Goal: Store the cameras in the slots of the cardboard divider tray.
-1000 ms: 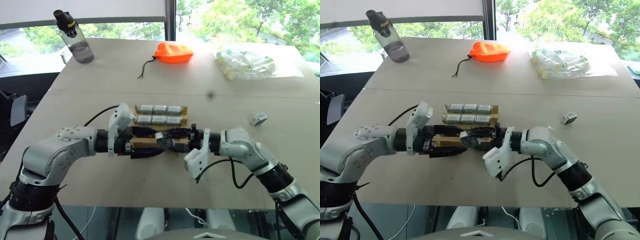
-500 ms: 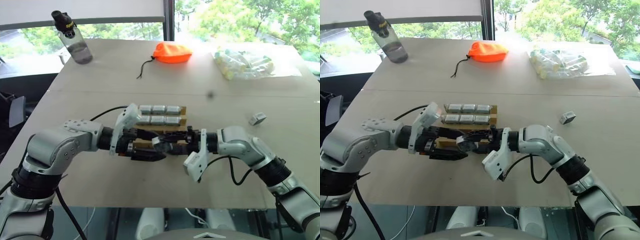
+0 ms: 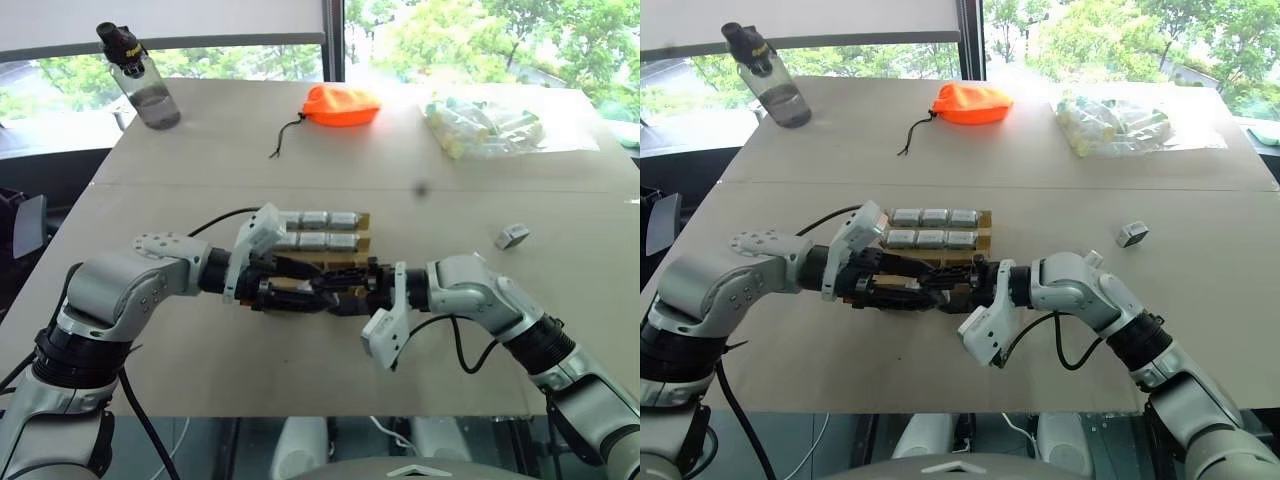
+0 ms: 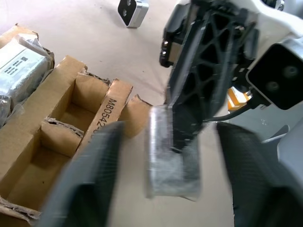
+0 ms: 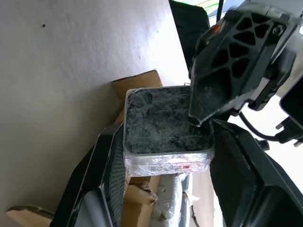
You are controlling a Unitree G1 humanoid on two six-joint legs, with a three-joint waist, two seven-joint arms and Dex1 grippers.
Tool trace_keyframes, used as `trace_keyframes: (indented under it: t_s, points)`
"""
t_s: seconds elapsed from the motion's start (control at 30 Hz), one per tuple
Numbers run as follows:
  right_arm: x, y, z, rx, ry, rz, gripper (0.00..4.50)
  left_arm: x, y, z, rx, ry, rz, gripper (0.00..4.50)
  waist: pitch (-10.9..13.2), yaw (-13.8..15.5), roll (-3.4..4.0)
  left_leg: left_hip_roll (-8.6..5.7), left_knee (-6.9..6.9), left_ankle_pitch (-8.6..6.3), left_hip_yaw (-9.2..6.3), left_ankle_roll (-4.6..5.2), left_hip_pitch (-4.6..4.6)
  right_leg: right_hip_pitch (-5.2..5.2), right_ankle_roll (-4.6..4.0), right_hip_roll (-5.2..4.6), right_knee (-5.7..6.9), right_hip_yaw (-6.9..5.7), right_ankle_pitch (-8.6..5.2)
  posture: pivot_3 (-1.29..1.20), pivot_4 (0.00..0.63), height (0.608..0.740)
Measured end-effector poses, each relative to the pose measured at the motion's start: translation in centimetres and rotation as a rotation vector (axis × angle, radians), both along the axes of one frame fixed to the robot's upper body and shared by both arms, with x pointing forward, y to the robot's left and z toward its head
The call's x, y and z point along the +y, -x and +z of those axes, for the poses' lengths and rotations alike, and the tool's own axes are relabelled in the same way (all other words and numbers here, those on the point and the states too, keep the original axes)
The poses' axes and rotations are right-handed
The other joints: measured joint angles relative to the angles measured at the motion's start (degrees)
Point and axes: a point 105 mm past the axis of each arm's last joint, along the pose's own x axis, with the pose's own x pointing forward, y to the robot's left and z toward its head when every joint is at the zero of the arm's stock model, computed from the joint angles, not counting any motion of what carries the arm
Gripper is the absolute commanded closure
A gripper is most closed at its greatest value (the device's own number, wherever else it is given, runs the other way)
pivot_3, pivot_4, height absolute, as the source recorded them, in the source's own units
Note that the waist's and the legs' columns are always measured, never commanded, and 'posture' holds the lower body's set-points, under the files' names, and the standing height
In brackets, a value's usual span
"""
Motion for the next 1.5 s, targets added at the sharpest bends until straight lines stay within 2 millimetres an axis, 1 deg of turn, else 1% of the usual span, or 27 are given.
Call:
trace_keyframes:
  t_s: [0.07, 0.23, 0.33, 0.4, 0.43, 0.5, 0.53, 0.57, 0.7, 0.9, 1.0, 1.03, 1.1, 1.2, 1.37, 1.5]
  points:
    - [0.0, 0.0, 0.0, 0.012, -0.007, 0.002, 2.56, 0.1, -0.1, 0.0, -0.016, -0.012, 0.005, 3.74, 0.00, -0.03, 0.00, 0.00, 0.00, 0.00, -0.01, 0.00, -0.01, 0.00, 0.00, 0.00, 0.00, -0.01, 0.00, 0.00, 0.150, 0.726]
    - [0.1, 0.1, 0.1, 0.018, -0.008, 0.005, 2.56, 0.2, -0.1, 0.0, -0.025, -0.016, -0.006, 3.73, 0.00, -0.03, 0.00, 0.00, 0.00, 0.00, 0.00, 0.00, 0.00, 0.00, 0.00, 0.00, 0.00, 0.00, 0.00, 0.00, 0.150, 0.726]
    - [0.7, 0.5, -0.1, 0.029, -0.009, 0.029, 2.56, 0.7, 0.4, -0.1, -0.019, -0.046, -0.027, 3.73, 0.02, -0.12, 0.01, 0.01, -0.01, 0.00, 0.01, 0.00, 0.00, -0.01, 0.00, 0.01, 0.00, 0.01, 0.00, 0.00, 0.150, 0.726]
    - [0.7, 0.6, -0.2, 0.032, -0.006, 0.032, 1.54, 0.8, 0.5, -0.1, -0.020, -0.052, -0.034, 3.73, 0.02, -0.12, 0.01, 0.01, -0.01, 0.00, 0.01, 0.00, 0.00, -0.01, 0.00, 0.01, 0.00, 0.01, 0.00, 0.00, 0.150, 0.726]
    - [0.7, 0.5, -0.2, 0.033, -0.001, 0.027, 1.28, 0.8, 0.7, -0.3, -0.012, -0.056, -0.045, 3.73, 0.02, -0.08, 0.00, 0.01, 0.00, 0.00, 0.00, 0.00, -0.01, -0.01, 0.00, 0.00, 0.00, 0.00, 0.00, 0.00, 0.150, 0.726]
    - [0.3, 0.1, -0.2, 0.034, 0.007, 0.003, 0.34, 1.0, 1.0, -0.8, 0.016, -0.071, -0.054, 3.73, 0.02, 0.03, 0.01, 0.00, 0.00, 0.00, 0.00, 0.00, -0.01, -0.01, 0.00, -0.02, 0.00, 0.00, 0.00, 0.00, 0.150, 0.726]
    - [0.1, -0.1, 0.0, 0.038, 0.003, -0.012, 0.02, 1.0, 1.1, -1.0, 0.027, -0.073, -0.059, 3.73, 0.03, 0.05, -0.01, 0.00, 0.00, 0.00, -0.01, 0.00, -0.02, -0.01, 0.00, -0.02, 0.00, 0.00, 0.00, 0.00, 0.150, 0.726]
    - [-0.1, -0.4, 0.3, 0.045, -0.010, -0.027, 0.02, 1.0, 1.2, -1.1, 0.034, -0.073, -0.063, 3.73, 0.04, 0.02, -0.04, 0.00, 0.00, 0.00, -0.03, 0.00, -0.03, -0.01, 0.00, -0.01, 0.00, -0.02, 0.00, 0.00, 0.150, 0.726]
    - [-0.4, -0.4, 0.7, 0.070, -0.034, -0.044, 0.02, 1.1, 1.0, -1.0, 0.029, -0.068, -0.067, 3.73, 0.05, 0.00, -0.03, 0.01, -0.01, 0.00, -0.03, 0.00, -0.02, -0.01, 0.00, 0.00, 0.01, -0.03, 0.00, 0.00, 0.150, 0.726]
    - [-2.3, -0.4, 0.8, 0.180, -0.091, -0.134, 0.02, 1.5, -0.9, 0.6, -0.128, -0.051, -0.060, 3.73, 0.05, 0.20, -0.04, -0.01, 0.00, 0.00, -0.02, 0.00, -0.04, -0.01, 0.00, -0.01, -0.01, -0.05, 0.00, 0.00, 0.150, 0.726]
    - [-3.9, 0.1, 0.6, 0.267, -0.128, -0.191, 0.02, 1.7, -1.9, 1.5, -0.239, -0.037, -0.063, 3.73, 0.05, 0.33, -0.04, -0.02, -0.01, 0.00, -0.03, 0.00, -0.06, -0.01, 0.00, -0.01, -0.03, -0.07, 0.00, 0.00, 0.150, 0.726]
    - [-5.1, 0.5, 0.2, 0.332, -0.144, -0.231, 0.02, 2.0, -2.4, 1.9, -0.291, -0.037, -0.062, 3.73, 0.05, 0.46, -0.04, -0.03, -0.02, 0.00, -0.03, 0.00, -0.07, -0.01, 0.00, -0.02, -0.04, -0.07, 0.00, 0.00, 0.150, 0.726]
    - [-6.8, 1.0, -0.7, 0.449, -0.165, -0.304, 0.02, 2.7, -2.9, 2.4, -0.349, -0.044, -0.056, 3.73, 0.05, 0.75, -0.04, -0.05, -0.03, 0.00, 0.00, 0.00, -0.07, -0.01, 0.00, -0.02, -0.06, -0.06, 0.00, 0.00, 0.150, 0.726]
    - [-9.0, 2.2, -1.1, 0.746, -0.329, -0.415, 0.02, 3.7, -3.2, 2.6, -0.410, -0.055, -0.093, 3.73, 0.06, 0.95, -0.04, -0.05, -0.04, -0.01, 0.02, 0.00, -0.03, -0.01, 0.00, 0.02, -0.04, -0.05, 0.00, 0.00, 0.150, 0.726]
    - [-10.8, 4.2, -1.7, 1.054, -0.494, -0.480, 0.02, 5.1, -3.6, 2.3, -0.465, -0.091, -0.122, 3.73, 0.05, 1.29, -0.05, -0.04, -0.03, -0.02, 0.01, 0.03, 0.02, 0.01, 0.00, 0.02, 0.00, -0.03, -0.01, 0.00, 0.150, 0.726]
    - [-11.5, 4.9, -1.7, 1.200, -0.610, -0.483, 0.02, 5.8, -4.0, 1.7, -0.508, -0.115, -0.147, 3.73, 0.04, 1.38, -0.07, -0.06, -0.03, -0.02, -0.01, 0.04, 0.00, 0.01, 0.00, 0.02, -0.01, -0.03, 0.00, 0.00, 0.150, 0.726]
